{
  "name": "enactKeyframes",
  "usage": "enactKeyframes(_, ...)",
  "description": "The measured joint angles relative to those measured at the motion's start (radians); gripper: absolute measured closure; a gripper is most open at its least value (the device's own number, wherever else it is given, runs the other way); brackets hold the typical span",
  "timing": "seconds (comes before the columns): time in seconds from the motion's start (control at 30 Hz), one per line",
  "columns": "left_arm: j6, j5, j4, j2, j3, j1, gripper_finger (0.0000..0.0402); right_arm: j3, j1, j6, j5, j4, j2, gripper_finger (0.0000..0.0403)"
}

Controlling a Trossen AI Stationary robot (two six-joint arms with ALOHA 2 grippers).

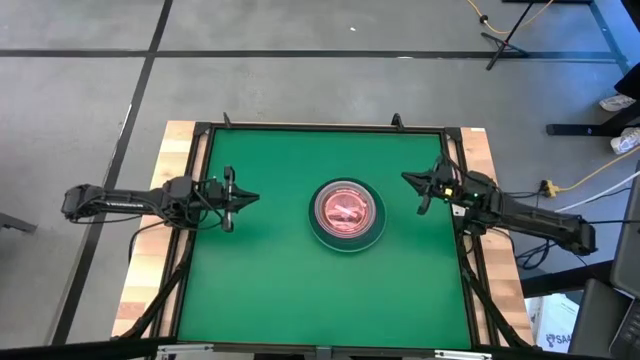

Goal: Stack plastic plates
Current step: Return to Home Position

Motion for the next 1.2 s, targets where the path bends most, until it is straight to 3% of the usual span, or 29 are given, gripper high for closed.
enactKeyframes(0.4, -0.091, -0.026, -0.055, -0.045, -0.008, 0.0, 0.0384, -0.08, 0.0, 0.076, -0.041, -0.087, -0.171, 0.0401)
enactKeyframes(0.9, -0.107, -0.042, -0.104, -0.051, -0.008, -0.003, 0.0384, -0.093, 0.002, 0.098, -0.103, -0.064, -0.178, 0.0401)
enactKeyframes(1.2, -0.115, -0.048, -0.09, -0.089, -0.008, -0.014, 0.0384, -0.094, 0.159, 0.112, -0.011, -0.059, -0.178, 0.0401)
